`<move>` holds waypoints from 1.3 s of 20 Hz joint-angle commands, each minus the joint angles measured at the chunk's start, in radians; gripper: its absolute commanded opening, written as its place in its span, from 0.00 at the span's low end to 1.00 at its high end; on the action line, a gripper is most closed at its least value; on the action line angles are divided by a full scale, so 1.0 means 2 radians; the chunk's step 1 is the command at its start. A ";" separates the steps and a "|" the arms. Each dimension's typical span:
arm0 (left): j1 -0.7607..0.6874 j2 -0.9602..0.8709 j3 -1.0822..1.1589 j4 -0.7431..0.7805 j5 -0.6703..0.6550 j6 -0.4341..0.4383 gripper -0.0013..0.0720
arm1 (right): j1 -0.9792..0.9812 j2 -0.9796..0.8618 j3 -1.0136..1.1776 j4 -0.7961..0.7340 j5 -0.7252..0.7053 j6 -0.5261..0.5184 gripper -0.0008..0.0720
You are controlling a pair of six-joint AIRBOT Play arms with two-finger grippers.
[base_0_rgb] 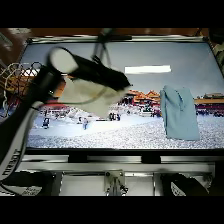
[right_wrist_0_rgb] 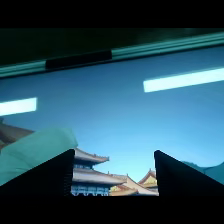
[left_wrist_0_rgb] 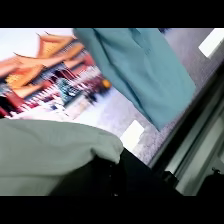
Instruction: Fold the shirts.
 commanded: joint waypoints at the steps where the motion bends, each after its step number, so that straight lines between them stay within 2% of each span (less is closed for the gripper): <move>1: -0.079 -0.049 -0.023 0.004 0.038 -0.037 0.54 | 0.000 0.014 0.010 -0.016 -0.118 -0.002 0.85; 2: -0.069 -0.054 -0.023 0.008 0.021 -0.062 0.99 | 0.000 0.011 0.010 -0.026 -0.137 -0.010 0.85; 4: -0.013 -0.044 -0.022 0.024 -0.055 -0.076 0.99 | 0.000 -0.002 0.010 -0.037 -0.174 -0.019 0.85; 7: 0.119 -0.010 -0.023 0.110 -0.176 -0.078 0.99 | 0.000 -0.044 -0.020 -0.007 -0.249 -0.060 0.85; 10: 0.244 0.007 -0.039 0.158 -0.246 -0.077 0.99 | -0.004 -0.076 -0.138 0.041 -0.207 -0.076 0.86; 12: 0.308 0.009 -0.079 0.156 -0.264 -0.076 0.99 | -0.031 -0.099 -0.217 0.122 -0.172 -0.086 0.86; 14: 0.348 0.009 -0.142 0.149 -0.255 -0.066 0.99 | -0.069 -0.120 -0.271 0.211 -0.146 -0.107 0.86; 16: 0.366 0.009 -0.202 0.141 -0.212 -0.055 0.99 | -0.097 -0.133 -0.294 0.246 -0.127 -0.114 0.86; 21: 0.354 -0.001 -0.299 0.059 -0.077 -0.055 0.99 | -0.101 -0.146 -0.297 0.246 -0.122 -0.123 0.86; 26: 0.337 -0.029 -0.303 0.050 -0.052 -0.061 0.96 | -0.101 -0.146 -0.297 0.246 -0.122 -0.135 0.86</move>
